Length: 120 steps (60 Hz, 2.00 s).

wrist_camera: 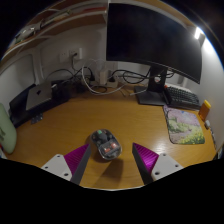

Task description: Arrange mouse

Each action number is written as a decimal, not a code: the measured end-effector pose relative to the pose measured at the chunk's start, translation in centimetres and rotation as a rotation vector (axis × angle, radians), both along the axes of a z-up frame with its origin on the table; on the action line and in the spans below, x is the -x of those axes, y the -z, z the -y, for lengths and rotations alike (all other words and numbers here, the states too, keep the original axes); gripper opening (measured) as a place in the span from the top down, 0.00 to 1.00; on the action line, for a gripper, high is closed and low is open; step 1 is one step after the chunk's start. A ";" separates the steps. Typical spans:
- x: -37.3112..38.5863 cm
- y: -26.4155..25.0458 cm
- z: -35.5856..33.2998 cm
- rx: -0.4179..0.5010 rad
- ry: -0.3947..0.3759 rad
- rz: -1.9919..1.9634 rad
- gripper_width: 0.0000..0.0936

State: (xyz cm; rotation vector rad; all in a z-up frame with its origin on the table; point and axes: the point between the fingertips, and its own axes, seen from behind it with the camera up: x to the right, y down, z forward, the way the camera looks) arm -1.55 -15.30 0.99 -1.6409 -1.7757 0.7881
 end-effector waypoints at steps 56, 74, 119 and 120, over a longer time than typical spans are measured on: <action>7.4 -7.7 -2.1 0.068 -0.005 -0.049 0.59; 12.1 -12.6 -23.5 -0.006 0.164 -0.118 0.60; 9.8 -2.9 -34.8 -0.003 0.068 0.002 0.08; 9.4 -3.6 -34.5 -0.001 0.067 0.002 0.08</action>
